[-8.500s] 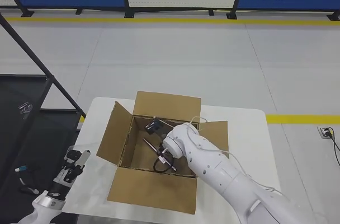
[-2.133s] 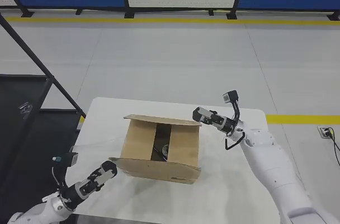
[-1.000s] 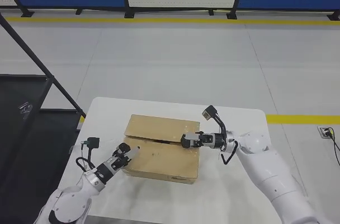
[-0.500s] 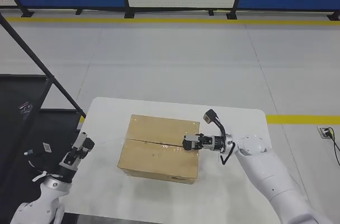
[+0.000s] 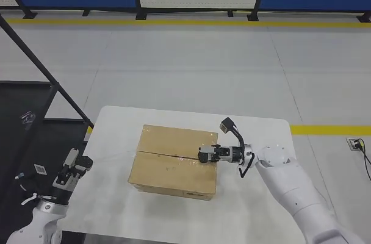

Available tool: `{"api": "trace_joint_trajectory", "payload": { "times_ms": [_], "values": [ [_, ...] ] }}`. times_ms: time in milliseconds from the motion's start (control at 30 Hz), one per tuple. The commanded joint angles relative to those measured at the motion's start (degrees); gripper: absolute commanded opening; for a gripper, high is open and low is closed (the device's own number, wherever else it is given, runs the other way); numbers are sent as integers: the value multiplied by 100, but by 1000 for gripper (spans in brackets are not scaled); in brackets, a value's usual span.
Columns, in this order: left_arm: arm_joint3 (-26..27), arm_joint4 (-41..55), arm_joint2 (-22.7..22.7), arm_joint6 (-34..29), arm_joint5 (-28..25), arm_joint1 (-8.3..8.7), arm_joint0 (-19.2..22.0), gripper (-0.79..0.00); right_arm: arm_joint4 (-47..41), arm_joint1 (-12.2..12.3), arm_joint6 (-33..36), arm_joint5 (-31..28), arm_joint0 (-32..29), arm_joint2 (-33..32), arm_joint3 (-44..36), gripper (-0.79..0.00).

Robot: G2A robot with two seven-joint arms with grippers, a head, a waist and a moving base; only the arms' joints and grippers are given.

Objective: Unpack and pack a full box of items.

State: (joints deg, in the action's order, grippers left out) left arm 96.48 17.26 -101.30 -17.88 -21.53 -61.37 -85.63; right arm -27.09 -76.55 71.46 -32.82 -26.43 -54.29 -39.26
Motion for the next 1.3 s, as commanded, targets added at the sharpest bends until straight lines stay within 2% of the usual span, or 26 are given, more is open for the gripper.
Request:
{"api": "trace_joint_trajectory", "payload": {
  "times_ms": [0,67,133,267,333,467,667,1000,1133,1267],
  "values": [
    [0,1,0,0,0,0,0,0,0,0,0,0,0,0,0,0],
    [2,-74,0,17,94,0,20,0,0,0,0,0,0,0,0,0],
    [-163,-85,100,110,502,-12,125,0,0,0,0,0,0,0,0,0],
    [-732,135,469,-165,1277,-37,482,0,0,0,0,0,0,0,0,0],
    [-1177,-244,793,49,1341,-70,735,0,0,0,0,0,0,0,0,0],
    [-2030,0,1354,-122,1510,-169,1347,0,0,0,0,0,0,0,0,0],
    [-2871,876,1650,-116,1709,-316,2162,0,0,0,0,0,0,0,0,0],
    [-3419,1283,1817,296,1601,-457,2794,0,0,0,0,0,0,0,0,0],
    [-3302,1391,1613,461,1382,-451,2763,0,0,0,0,0,0,0,0,0],
    [-2940,1363,1332,499,1314,-407,2644,0,0,0,0,0,0,0,0,0]
  ]
}}
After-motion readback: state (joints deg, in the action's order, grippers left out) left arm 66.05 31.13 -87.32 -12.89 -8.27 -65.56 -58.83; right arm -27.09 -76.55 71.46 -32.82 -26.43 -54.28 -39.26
